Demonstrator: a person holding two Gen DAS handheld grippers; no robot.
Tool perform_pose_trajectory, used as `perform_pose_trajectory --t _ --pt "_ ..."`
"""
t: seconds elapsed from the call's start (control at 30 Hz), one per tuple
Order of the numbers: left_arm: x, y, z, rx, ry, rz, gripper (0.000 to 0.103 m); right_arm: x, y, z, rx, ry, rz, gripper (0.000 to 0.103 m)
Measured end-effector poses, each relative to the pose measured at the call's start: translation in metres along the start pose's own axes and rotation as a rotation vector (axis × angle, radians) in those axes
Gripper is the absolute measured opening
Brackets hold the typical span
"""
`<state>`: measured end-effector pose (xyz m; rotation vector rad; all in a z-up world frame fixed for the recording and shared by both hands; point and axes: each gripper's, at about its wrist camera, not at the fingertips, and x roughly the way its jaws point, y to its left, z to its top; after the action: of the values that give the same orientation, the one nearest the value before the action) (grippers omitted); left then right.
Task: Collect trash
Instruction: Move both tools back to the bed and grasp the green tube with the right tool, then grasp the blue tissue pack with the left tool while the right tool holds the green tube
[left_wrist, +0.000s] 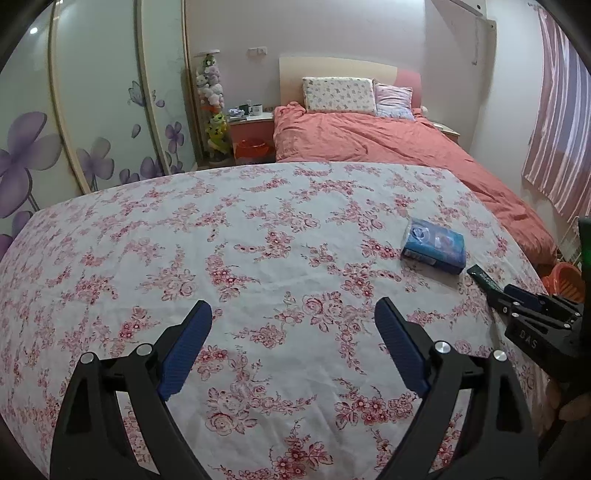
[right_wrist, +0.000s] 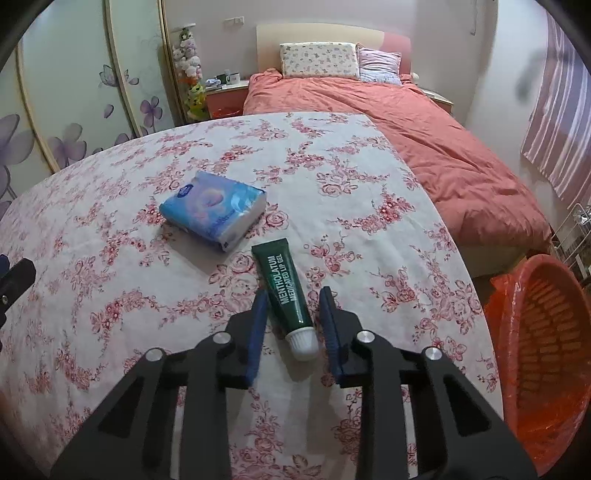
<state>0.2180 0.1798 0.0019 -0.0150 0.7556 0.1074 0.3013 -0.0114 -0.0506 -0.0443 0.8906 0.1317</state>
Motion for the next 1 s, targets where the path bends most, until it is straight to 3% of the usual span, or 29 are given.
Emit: perform_pose_trajectory --t 0.13,0.4,0.67,0.83,1.0 --pt "0.000 -0.005 0.000 0.009 0.006 -0.006 0.089 -0.001 0.003 0.000 -0.017 -0.001 0.003 0.020" --pt "0.003 -0.022 0.005 0.012 0.008 -0.053 0.092 -0.015 -0.026 -0.013 0.054 -0.015 -0.006 0.019" --pt "0.028 -0.081 0.029 0.058 0.020 -0.171 0.101 -0.035 -0.067 -0.022 0.162 -0.048 -0.013 0.019" --pt "0.061 -0.120 0.040 0.169 0.039 -0.121 0.101 -0.043 -0.078 -0.025 0.173 -0.066 -0.003 0.019" --pt "0.087 -0.128 0.044 0.159 0.121 -0.134 0.101 -0.045 -0.087 -0.027 0.192 -0.069 0.014 0.019"
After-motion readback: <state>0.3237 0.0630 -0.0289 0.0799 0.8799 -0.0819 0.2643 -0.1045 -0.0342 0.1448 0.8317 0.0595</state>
